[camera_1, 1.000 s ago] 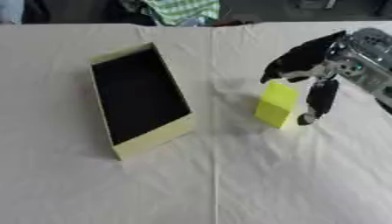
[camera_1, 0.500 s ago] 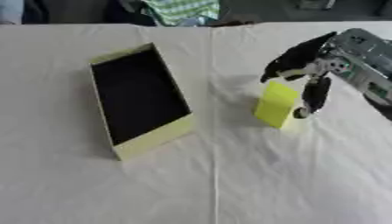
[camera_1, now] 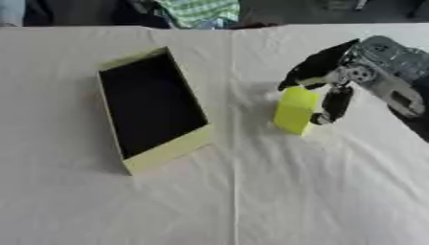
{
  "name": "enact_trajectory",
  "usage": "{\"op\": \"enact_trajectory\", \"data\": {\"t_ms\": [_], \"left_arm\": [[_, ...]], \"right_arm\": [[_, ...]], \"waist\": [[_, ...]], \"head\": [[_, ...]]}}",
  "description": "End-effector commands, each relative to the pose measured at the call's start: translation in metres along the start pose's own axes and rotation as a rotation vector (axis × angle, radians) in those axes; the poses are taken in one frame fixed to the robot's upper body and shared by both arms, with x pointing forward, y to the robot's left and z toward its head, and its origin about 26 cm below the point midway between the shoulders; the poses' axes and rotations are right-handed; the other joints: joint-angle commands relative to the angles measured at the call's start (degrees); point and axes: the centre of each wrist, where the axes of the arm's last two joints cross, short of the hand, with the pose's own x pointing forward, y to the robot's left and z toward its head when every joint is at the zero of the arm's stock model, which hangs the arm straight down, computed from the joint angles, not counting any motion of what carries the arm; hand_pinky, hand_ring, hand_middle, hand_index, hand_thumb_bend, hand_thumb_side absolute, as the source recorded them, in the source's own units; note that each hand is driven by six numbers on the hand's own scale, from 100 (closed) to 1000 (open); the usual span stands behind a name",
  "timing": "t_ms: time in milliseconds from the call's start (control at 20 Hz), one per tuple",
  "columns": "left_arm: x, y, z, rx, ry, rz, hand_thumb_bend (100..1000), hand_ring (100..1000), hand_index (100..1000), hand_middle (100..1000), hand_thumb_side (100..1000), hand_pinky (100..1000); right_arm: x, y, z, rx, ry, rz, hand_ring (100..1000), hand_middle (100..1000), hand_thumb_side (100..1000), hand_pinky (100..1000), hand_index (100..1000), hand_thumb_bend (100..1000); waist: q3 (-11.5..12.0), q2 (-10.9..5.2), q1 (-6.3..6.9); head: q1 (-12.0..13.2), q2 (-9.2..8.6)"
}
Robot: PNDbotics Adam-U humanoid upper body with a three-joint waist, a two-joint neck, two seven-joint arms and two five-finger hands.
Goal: Pick up objects on the table and place them in the box.
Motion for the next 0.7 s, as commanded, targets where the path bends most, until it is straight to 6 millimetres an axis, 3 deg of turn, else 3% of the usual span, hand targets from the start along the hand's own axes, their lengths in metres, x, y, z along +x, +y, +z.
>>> {"op": "enact_trajectory", "data": {"t_ms": [50,350,700], "left_arm": [[0.007,0.002,-0.007,-0.02,-0.035,-0.007,100,576,706,569,758,653],[0.007,0.003,-0.007,-0.027,-0.032,-0.009,100,577,706,570,757,653],[0.007,0.003,-0.008,-0.029,-0.032,-0.014,100,579,706,571,756,654]], "right_arm": [[-0.008,-0.005,0.008,-0.02,0.02,-0.003,1000,877,218,886,884,206],[-0.009,-0.007,0.013,-0.067,0.031,-0.021,981,803,194,872,732,100],[-0.009,-0.014,0.028,-0.126,0.032,-0.053,944,715,154,854,675,100]], "waist": [[0.01,-0.42,-0.58],[-0.34,-0.65,-0.61],[-0.72,-1.39,-0.65]], "head": [[0.01,-0.2],[0.11,-0.14],[0.28,-0.32]]}}
